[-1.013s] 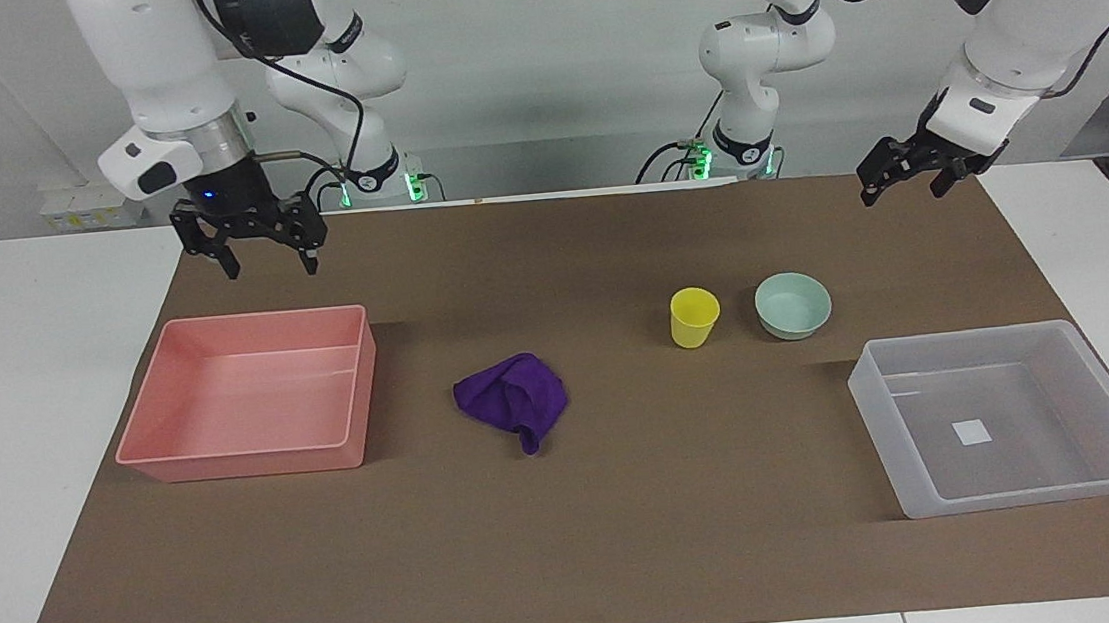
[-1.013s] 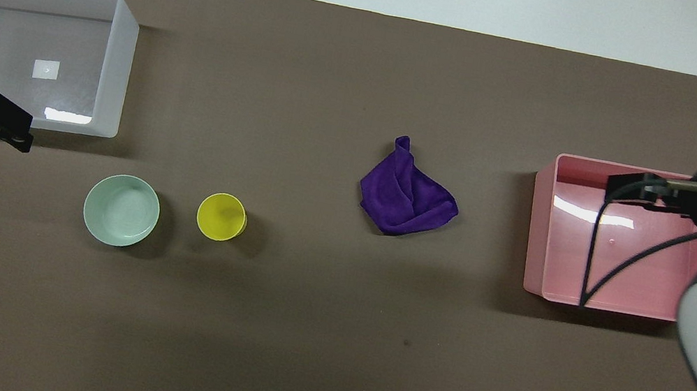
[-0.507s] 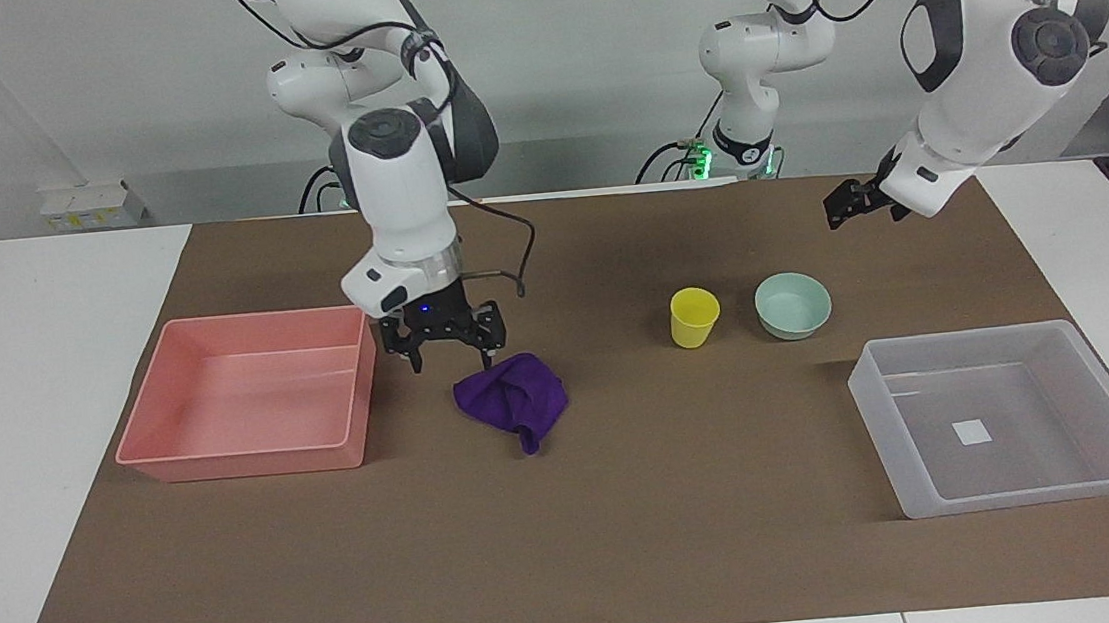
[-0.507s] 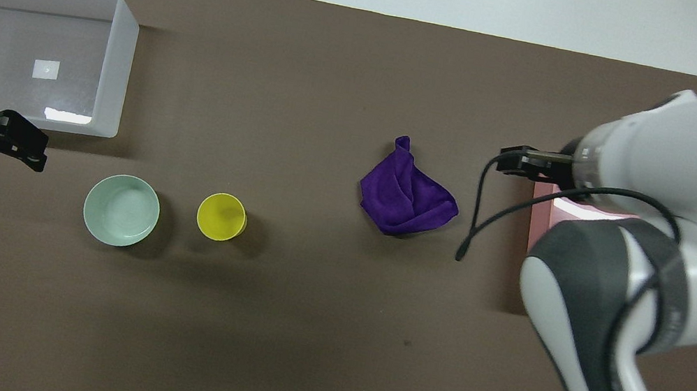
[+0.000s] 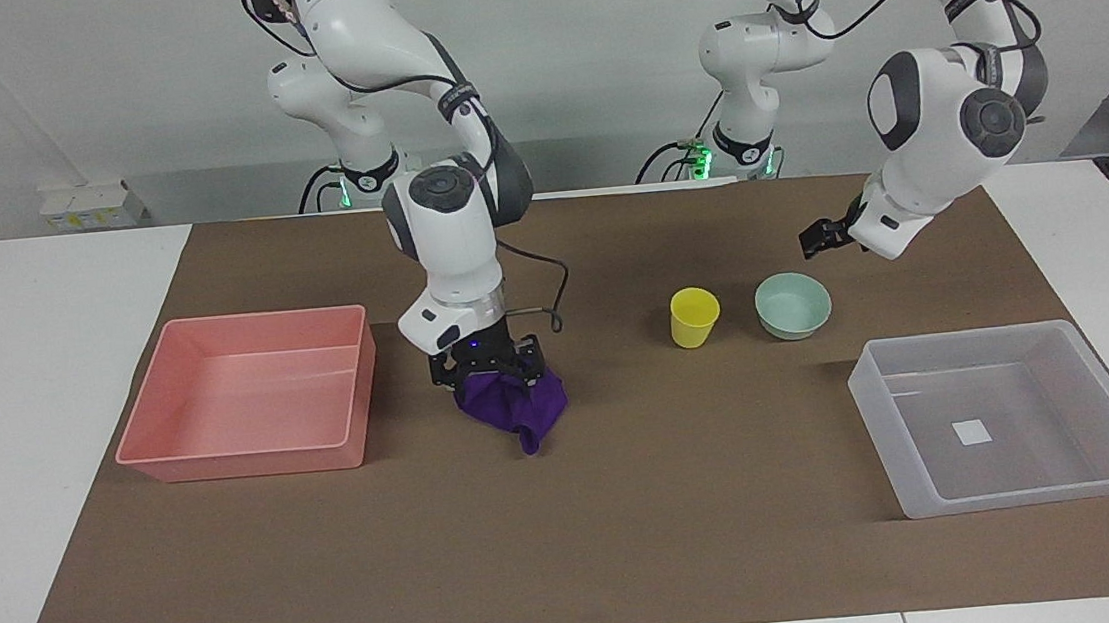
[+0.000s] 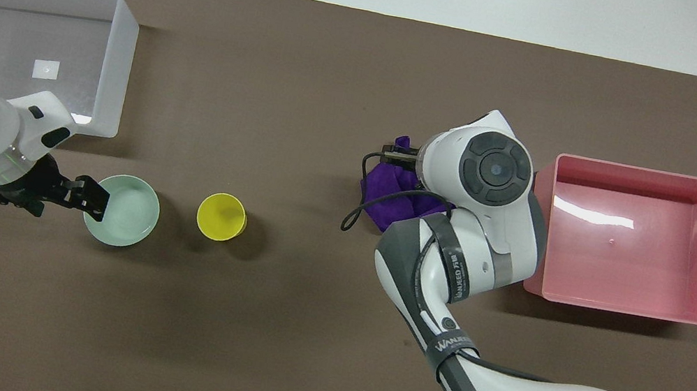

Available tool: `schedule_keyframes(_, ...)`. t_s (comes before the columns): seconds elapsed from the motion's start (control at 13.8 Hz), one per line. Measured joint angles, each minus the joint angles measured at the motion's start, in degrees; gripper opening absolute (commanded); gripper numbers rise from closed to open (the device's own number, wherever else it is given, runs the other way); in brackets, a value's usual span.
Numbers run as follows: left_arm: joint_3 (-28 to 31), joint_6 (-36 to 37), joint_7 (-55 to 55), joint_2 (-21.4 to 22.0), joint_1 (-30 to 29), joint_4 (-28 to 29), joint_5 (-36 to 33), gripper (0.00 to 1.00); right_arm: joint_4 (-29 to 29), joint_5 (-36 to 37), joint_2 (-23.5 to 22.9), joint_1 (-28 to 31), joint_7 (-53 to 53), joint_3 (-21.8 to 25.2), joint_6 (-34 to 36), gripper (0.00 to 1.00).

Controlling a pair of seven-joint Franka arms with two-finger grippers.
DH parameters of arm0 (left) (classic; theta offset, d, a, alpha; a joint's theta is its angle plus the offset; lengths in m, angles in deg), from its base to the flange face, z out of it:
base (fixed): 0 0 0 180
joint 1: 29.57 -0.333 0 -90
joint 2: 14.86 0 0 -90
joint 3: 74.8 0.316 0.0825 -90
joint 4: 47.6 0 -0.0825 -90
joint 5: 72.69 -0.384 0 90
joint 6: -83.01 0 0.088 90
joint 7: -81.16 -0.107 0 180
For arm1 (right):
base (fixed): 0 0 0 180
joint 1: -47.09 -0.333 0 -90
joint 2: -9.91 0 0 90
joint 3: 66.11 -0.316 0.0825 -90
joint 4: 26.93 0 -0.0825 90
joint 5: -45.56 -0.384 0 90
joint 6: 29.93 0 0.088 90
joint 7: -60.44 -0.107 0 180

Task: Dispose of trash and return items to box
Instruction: 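Reach the right gripper to the purple cloth while the left gripper reaches the bowl, then grasp the purple cloth with the right gripper while the left gripper grasps the bowl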

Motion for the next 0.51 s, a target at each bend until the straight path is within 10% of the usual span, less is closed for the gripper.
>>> schedule_keyframes(0.07, 0.00, -2.77, 0.00, -0.41, 0.00, 1.58, 0.02, 0.51, -0.65, 0.00, -0.38, 0.00, 1.50, 0.07, -0.18, 0.00)
schedule_keyframes(0.22, 0.05, -4.89, 0.00, -1.44, -0.02, 2.36, 0.02, 0.07, -1.63, -0.09, -0.30, 0.08, 2.21, 0.23, -0.28, 0.00)
schedule_keyframes(0.51, 0.44, -4.97, 0.01, -1.48, -0.28, 1.84, 0.04, 0.00, -1.66, -0.23, 0.40, -0.05, 0.66, 0.14, 0.14, 0.00)
